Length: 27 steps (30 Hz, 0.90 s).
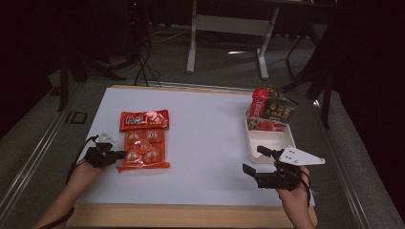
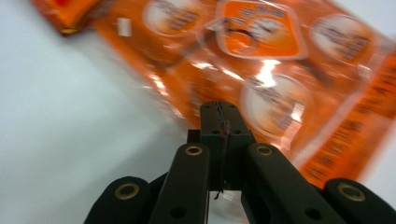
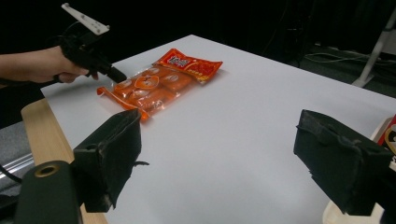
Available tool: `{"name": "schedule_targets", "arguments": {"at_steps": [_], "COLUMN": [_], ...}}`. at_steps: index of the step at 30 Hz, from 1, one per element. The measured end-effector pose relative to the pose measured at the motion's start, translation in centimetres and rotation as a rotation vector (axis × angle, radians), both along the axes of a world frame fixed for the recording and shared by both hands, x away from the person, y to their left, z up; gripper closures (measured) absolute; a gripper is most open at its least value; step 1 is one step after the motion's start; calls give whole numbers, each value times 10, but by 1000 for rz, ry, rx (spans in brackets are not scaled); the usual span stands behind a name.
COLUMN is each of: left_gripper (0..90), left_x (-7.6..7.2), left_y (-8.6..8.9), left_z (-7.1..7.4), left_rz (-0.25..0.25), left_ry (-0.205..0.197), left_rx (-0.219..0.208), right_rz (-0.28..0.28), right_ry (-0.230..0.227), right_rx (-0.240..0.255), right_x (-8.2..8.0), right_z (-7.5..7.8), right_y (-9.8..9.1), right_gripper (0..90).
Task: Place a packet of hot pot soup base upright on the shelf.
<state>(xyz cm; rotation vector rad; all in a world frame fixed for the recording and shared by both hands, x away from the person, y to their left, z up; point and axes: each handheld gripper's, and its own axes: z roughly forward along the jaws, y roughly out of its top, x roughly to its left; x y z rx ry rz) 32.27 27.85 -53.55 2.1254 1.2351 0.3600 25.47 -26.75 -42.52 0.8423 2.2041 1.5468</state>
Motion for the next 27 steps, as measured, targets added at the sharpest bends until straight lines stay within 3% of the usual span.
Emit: {"name": "schedule_targets", "arguments": {"at_steps": [6, 12, 17, 23, 27], "left_gripper": [898, 898, 899, 899, 899], "left_x": [20, 37, 45, 48, 49], "left_y": [4, 0, -5, -5, -11], "left_z": [1, -4, -4, -6, -5], "left_rz": [79, 99, 134, 122, 100], "left_ry": [-35, -27, -50, -27, -21], "left_rx": [-5, 16, 15, -9, 5], "right_rz": [2, 6, 2, -3, -2], "right_ry": [2, 3, 0, 5, 9], "right_rx": [-5, -10, -12, -12, -12], "right_x": [1, 1, 1, 2, 2], "right_z": [-1, -2, -3, -4, -4], "right_y": [0, 2, 1, 0, 0], "right_gripper": [148, 150, 150, 150, 150]}}
